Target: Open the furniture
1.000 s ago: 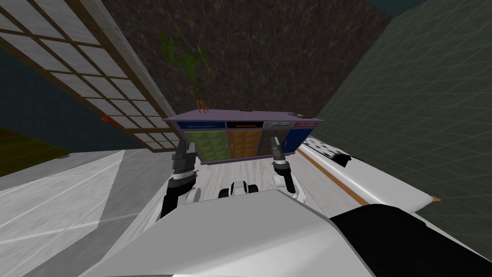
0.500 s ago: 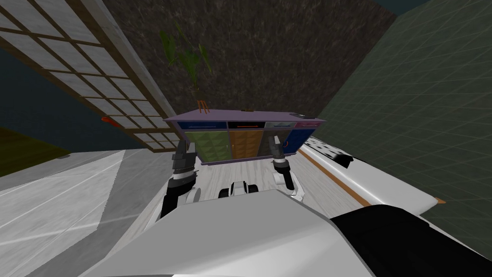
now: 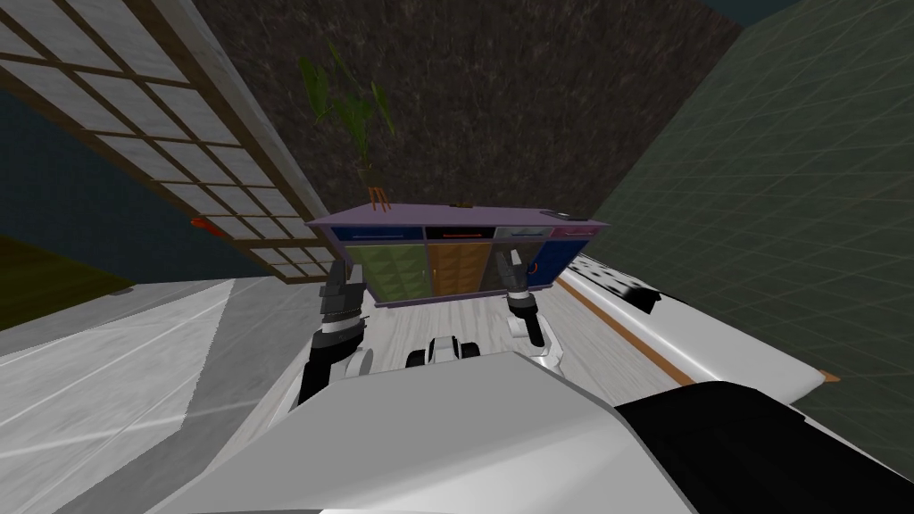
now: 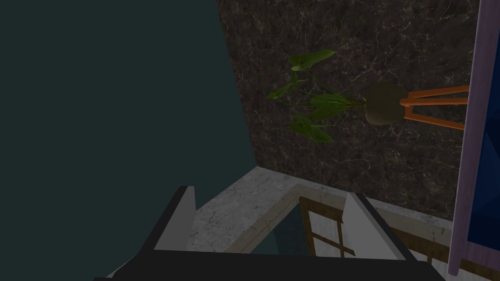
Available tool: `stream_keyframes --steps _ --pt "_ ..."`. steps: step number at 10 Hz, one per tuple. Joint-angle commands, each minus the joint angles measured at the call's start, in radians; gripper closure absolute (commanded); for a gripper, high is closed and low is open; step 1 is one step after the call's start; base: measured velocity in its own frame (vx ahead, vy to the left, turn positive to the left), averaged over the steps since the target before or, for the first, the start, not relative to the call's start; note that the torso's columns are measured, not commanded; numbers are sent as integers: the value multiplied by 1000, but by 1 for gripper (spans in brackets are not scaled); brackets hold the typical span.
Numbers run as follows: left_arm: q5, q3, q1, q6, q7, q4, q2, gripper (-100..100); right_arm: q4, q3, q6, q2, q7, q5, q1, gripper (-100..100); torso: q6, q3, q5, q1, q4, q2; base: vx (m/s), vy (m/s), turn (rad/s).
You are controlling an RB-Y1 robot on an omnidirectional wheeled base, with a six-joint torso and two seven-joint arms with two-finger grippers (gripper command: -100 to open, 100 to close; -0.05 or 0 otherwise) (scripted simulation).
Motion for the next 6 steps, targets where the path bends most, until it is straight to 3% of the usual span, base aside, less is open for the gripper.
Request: stream_keyframes --steps 1,2,3,5,6 --pt "0 0 0 0 0 0 0 0 29 -13 -14 -6 78 14 -27 -100 0 0 0 1 0 0 37 46 4" --pt "0 0 0 0 0 0 0 0 29 -13 -14 -6 100 14 -27 -100 0 0 0 0 0 0 25 20 -1" --pt "0 0 0 0 0 0 0 0 57 -25 -26 -10 133 26 -53 -100 0 1 -1 -2 0 1 38 35 8" --pt "0 0 0 0 0 0 0 0 57 -25 -26 -10 175 26 -53 -100 0 0 0 0 0 0 30 26 2" --pt "0 0 0 0 0 0 0 0 86 -38 -37 -15 211 39 -79 -100 0 1 0 -1 0 1 34 35 8"
